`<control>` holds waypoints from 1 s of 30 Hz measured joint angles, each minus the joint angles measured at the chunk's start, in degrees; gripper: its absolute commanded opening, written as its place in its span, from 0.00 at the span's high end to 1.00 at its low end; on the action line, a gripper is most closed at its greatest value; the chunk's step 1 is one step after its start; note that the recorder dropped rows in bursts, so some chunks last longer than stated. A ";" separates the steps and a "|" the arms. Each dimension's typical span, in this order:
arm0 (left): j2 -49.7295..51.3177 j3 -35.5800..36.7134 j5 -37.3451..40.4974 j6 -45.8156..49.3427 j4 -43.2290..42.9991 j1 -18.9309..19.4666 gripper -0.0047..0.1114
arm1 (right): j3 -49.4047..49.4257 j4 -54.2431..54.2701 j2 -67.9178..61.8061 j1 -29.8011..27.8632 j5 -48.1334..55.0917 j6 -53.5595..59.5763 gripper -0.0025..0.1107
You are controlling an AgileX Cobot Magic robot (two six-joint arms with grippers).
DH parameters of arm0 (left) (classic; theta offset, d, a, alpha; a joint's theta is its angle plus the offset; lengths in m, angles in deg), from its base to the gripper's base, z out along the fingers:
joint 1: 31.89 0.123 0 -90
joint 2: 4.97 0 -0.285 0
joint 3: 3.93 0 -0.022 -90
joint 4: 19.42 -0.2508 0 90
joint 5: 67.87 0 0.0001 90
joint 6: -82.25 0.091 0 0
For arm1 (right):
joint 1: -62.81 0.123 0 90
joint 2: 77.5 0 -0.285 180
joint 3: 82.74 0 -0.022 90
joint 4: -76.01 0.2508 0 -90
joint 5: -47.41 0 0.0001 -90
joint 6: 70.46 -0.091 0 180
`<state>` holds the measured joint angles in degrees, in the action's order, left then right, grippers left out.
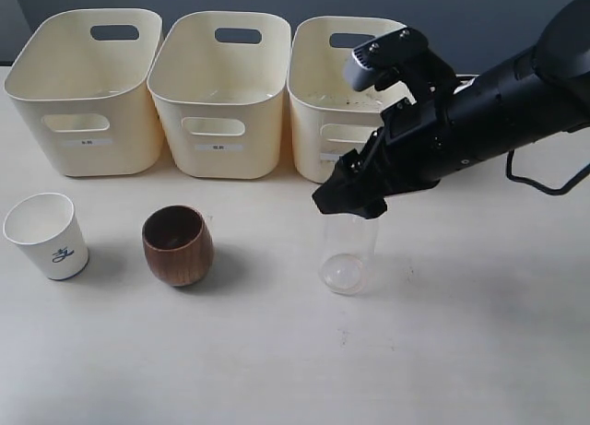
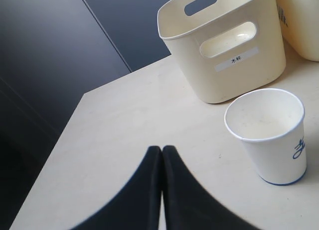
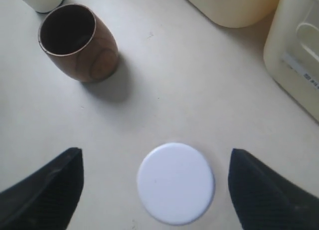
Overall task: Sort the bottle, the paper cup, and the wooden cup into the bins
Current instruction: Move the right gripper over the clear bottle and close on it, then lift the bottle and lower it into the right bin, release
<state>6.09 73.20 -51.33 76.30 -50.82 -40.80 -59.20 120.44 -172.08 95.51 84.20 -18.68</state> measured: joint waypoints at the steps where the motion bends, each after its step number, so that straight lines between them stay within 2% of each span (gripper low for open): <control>1: 0.00 0.00 0.00 0.00 0.00 0.00 0.96 | 0.00 0.00 -0.14 0.15 0.16 0.00 0.31; 10: 0.00 0.00 0.00 0.00 0.00 0.00 0.96 | -0.03 -1.56 -2.54 2.87 -2.77 -0.35 0.32; 13: 0.00 0.00 0.00 0.00 0.00 0.00 0.96 | -0.03 -2.39 -2.68 2.87 -3.18 -1.71 0.37; 16: 0.00 0.00 0.00 0.00 0.00 0.00 0.96 | -0.03 -3.49 -2.68 2.87 -3.18 -2.72 0.54; 19: 0.00 0.00 0.00 0.00 0.00 0.00 0.96 | -0.03 -5.42 -2.68 2.87 -3.18 -3.56 0.83; 20: 0.00 0.00 0.00 0.00 0.00 0.00 0.96 | -0.03 -5.89 -2.68 2.87 -3.07 -3.83 0.98; 30: 0.00 0.00 0.00 0.00 0.00 0.00 0.96 | -0.13 -8.84 -1.70 2.87 -5.35 -4.21 0.98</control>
<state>6.09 73.20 -51.33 76.30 -50.82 -40.80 -59.32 111.60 -173.78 98.38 78.85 -22.88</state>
